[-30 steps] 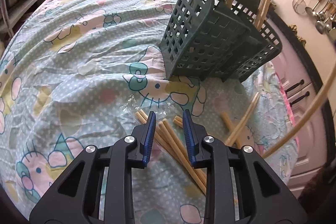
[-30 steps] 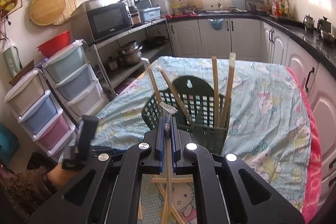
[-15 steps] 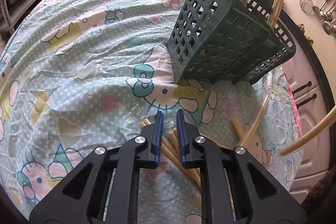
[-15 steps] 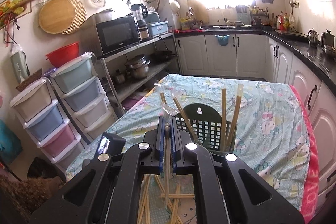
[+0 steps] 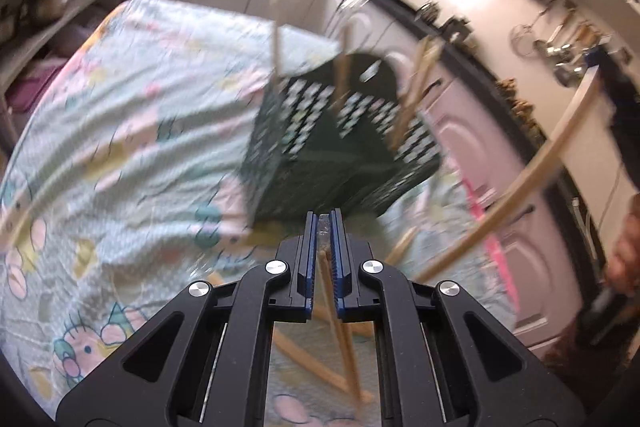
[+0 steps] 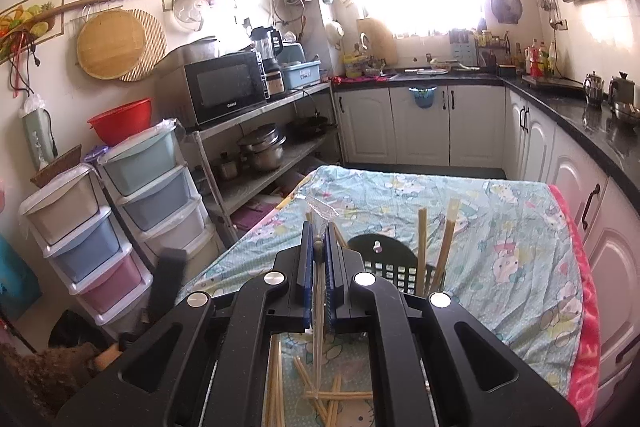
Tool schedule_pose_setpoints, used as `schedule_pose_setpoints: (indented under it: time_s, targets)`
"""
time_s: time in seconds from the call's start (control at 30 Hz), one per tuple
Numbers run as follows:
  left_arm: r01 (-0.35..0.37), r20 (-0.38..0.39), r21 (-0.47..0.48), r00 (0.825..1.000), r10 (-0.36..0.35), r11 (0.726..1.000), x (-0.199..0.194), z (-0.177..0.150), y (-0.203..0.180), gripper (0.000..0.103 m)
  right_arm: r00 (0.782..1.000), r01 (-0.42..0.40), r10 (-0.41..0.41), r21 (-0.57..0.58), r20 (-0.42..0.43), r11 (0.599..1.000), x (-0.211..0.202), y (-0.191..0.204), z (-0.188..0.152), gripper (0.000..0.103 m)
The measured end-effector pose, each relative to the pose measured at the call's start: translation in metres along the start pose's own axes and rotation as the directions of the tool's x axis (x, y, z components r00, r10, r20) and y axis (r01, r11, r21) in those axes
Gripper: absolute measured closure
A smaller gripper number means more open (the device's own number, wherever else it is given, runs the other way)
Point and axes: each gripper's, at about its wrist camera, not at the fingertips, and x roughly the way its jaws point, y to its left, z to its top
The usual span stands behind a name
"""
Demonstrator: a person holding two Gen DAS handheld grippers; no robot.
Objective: Organize utensils
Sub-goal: 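Lift both held chopsticks and carry them over the green caddy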
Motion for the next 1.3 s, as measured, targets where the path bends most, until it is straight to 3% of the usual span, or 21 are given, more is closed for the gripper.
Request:
schedule_pose_setpoints:
  time_s: [0.47, 1.0, 1.17, 1.3]
  targets:
    - [0.084, 0.171, 0.119, 0.980, -0.104, 0.989, -0.059, 0.054, -0.065, 0.100, 0.993, 0.054, -0.049, -0.048, 0.103, 0.997, -0.017, 0.004, 0.027, 0.097]
    - [0.061, 0.347, 0.181, 0.930, -0.121, 0.982, -0.095, 0.123, -0.103, 0.100, 0.962, 0.121, -0.093, -0.099, 0.256, 0.988, -0.034, 0.005, 0.069, 0.097]
    - [0.007, 0.404, 0.183, 0.911, -0.081, 0.983, -0.093, 0.137, -0.104, 0.100, 0.948, 0.150, -0.119, -0.084, 0.294, 0.985, -0.035, -0.008, 0.074, 0.097]
    - [-0.004, 0.412, 0.163, 0.909, -0.064, 0.987, -0.083, 0.142, -0.100, 0.100, 0.944, 0.166, -0.137, -0.073, 0.299, 0.983, -0.029, -0.020, 0.071, 0.097]
